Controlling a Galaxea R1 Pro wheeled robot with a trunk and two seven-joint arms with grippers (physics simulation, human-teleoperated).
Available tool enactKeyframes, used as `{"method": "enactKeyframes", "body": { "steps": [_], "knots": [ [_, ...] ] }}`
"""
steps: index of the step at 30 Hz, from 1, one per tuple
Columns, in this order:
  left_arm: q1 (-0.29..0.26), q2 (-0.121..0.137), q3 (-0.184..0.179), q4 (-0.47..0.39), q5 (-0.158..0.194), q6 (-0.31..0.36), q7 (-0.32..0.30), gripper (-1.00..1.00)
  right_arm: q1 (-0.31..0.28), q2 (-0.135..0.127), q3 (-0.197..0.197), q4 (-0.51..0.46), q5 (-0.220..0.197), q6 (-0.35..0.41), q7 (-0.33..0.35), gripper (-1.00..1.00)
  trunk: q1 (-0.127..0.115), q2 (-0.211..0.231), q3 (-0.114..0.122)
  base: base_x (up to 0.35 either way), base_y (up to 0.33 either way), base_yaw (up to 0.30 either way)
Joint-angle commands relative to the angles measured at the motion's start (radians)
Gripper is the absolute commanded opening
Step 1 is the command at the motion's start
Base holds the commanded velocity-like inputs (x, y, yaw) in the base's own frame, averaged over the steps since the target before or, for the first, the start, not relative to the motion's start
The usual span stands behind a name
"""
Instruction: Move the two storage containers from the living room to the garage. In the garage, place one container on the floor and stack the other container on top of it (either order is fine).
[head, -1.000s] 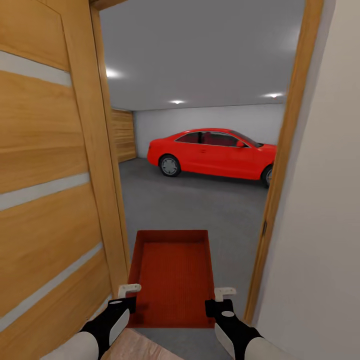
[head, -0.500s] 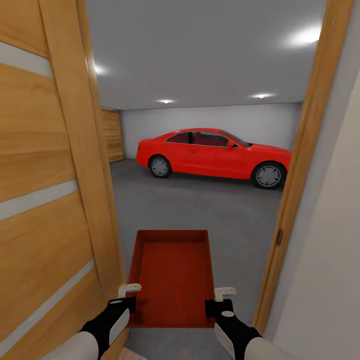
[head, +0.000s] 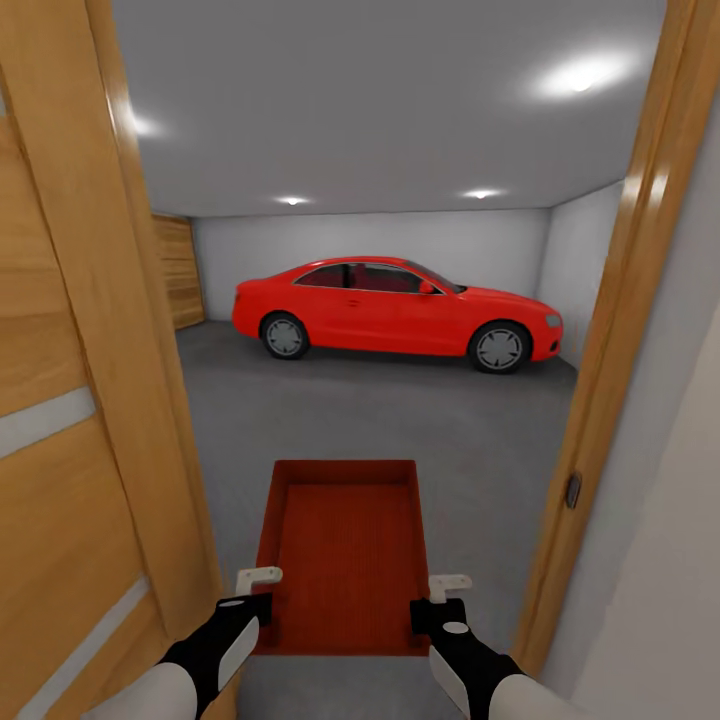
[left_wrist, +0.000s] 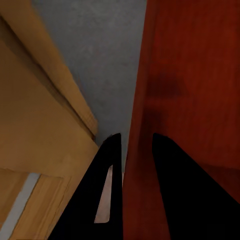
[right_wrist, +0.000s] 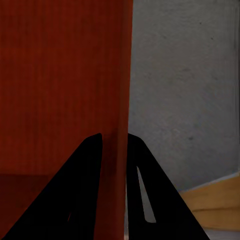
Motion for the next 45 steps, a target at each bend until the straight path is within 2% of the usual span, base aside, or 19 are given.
{"method": "enactKeyframes", "body": {
  "steps": [1,19,38,45],
  "knots": [
    [-0.001,0.066,0.043,-0.005,-0.025,0.001,0.012,-1.00,-0.001,0.000,-0.010,0.002,-0.022,-0.003,-0.004,-1.00,0.001,-0.001,-0.001,0.245,0.219,-0.247],
    [-0.001,0.066,0.042,-0.007,-0.025,0.001,0.012,-1.00,-0.001,0.000,-0.010,0.002,-0.022,-0.003,-0.004,-1.00,0.001,-0.001,-0.001,0.237,0.204,-0.045],
    [-0.001,0.066,0.042,-0.008,-0.025,0.001,0.012,-1.00,-0.001,0.000,-0.010,0.002,-0.022,-0.001,-0.003,-1.00,0.001,-0.001,-0.001,0.006,0.005,-0.228],
    [-0.001,0.066,0.042,-0.007,-0.025,0.001,0.012,-1.00,-0.001,0.000,-0.010,0.002,-0.022,-0.001,-0.002,-1.00,0.001,-0.001,-0.001,0.000,0.000,-0.050]
  ]
}}
